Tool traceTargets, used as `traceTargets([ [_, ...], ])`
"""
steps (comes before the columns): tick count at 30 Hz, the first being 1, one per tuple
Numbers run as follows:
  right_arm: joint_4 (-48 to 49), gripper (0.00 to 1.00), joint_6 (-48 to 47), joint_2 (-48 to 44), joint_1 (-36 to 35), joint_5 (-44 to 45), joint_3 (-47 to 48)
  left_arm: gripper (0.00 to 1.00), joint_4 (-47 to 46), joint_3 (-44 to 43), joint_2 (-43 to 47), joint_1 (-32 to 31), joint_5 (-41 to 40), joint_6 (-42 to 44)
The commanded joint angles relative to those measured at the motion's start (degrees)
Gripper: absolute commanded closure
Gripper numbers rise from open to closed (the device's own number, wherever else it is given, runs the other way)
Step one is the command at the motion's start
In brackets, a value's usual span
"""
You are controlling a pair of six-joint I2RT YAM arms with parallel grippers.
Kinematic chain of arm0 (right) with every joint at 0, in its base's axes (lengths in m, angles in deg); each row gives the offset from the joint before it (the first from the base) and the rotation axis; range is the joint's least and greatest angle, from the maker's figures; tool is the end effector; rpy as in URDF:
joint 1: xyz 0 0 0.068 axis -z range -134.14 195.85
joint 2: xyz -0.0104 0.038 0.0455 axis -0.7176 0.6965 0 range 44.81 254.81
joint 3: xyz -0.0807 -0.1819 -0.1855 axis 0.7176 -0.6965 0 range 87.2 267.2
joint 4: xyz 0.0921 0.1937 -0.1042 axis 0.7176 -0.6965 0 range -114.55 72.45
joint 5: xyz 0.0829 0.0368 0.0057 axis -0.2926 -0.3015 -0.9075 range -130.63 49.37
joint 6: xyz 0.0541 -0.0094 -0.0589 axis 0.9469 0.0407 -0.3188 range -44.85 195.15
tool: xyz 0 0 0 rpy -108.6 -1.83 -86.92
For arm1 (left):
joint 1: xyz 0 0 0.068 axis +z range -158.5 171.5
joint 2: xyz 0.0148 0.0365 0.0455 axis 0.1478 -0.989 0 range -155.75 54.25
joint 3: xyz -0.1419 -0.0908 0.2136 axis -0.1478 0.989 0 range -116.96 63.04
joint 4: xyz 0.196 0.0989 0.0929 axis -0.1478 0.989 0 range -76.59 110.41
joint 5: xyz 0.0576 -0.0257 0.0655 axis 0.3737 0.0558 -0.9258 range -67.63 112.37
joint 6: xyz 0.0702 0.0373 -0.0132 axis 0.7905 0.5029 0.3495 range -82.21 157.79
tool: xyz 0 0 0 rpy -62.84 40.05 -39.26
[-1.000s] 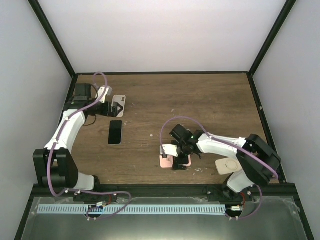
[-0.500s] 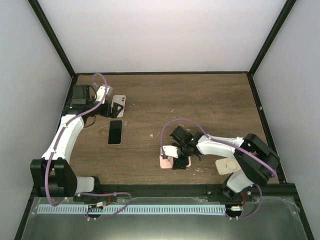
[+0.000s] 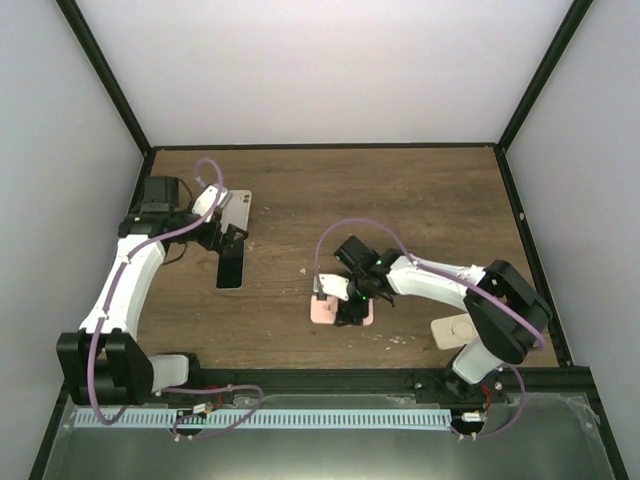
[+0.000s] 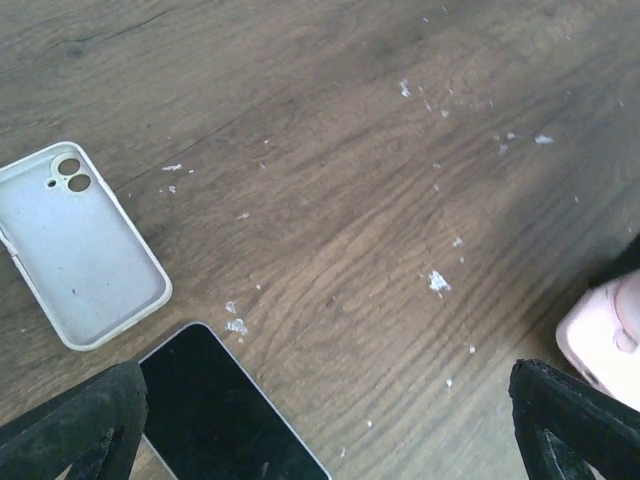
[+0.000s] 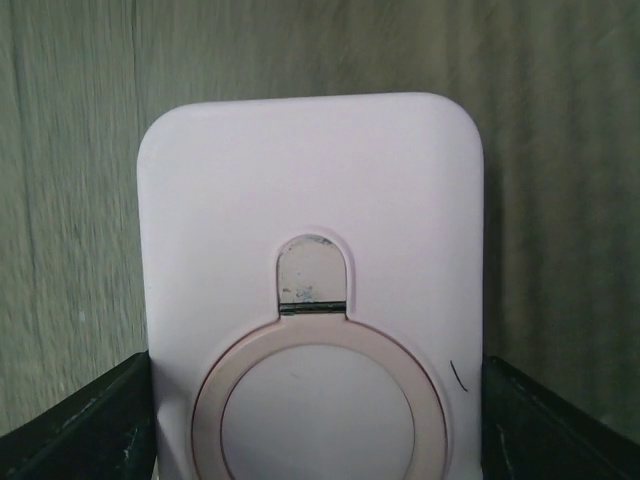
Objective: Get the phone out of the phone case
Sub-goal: Pick up the phone at the center of the board, then adjust the phone.
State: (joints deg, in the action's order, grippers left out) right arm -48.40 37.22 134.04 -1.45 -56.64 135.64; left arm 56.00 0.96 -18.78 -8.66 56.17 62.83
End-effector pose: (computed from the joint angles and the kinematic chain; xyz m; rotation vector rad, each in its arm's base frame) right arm 0.1668 0.2092 0.1445 -1.9528 2.0277 0.4317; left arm 0.2491 -0.0394 0.2762 0.7425 2.2439 -0.5308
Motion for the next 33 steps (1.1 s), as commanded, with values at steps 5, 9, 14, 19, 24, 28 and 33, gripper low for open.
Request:
traceTargets([
  [5,-3.2,0.42,7.4,2.3,4.0,-16.2,11.9,0.0,13.7,-0.8,9.2,-1.7,0.2,21.0],
  [9,-4.1,0.42,9.3,3.9,4.7,-21.2,14.6,0.01,20.5,-0.6,12.2,-6.1,-2.4,31.4],
  [14,-5.5,0.42,11.4,5.9,6.9,-27.9,17.0,0.02,23.6,2.4,16.6,-15.1,-8.3,39.7],
  [19,-6.8,0.42,12.8,7.3,7.5,-32.8,18.3,0.07,21.7,5.2,19.4,-29.6,-19.3,42.7],
  [24,-8.2,0.42,13.5,8.4,7.6,-39.1,19.7,0.16,18.1,6.9,18.5,-43.5,-31.0,42.7],
  [28,-9.6,0.42,13.3,9.6,7.7,-43.0,20.6,0.22,15.5,6.0,16.0,-49.2,-34.7,41.4],
  [33,-11.7,0.42,12.2,11.1,7.7,-47.0,22.1,0.35,12.7,5.2,12.9,-53.8,-38.1,40.5],
])
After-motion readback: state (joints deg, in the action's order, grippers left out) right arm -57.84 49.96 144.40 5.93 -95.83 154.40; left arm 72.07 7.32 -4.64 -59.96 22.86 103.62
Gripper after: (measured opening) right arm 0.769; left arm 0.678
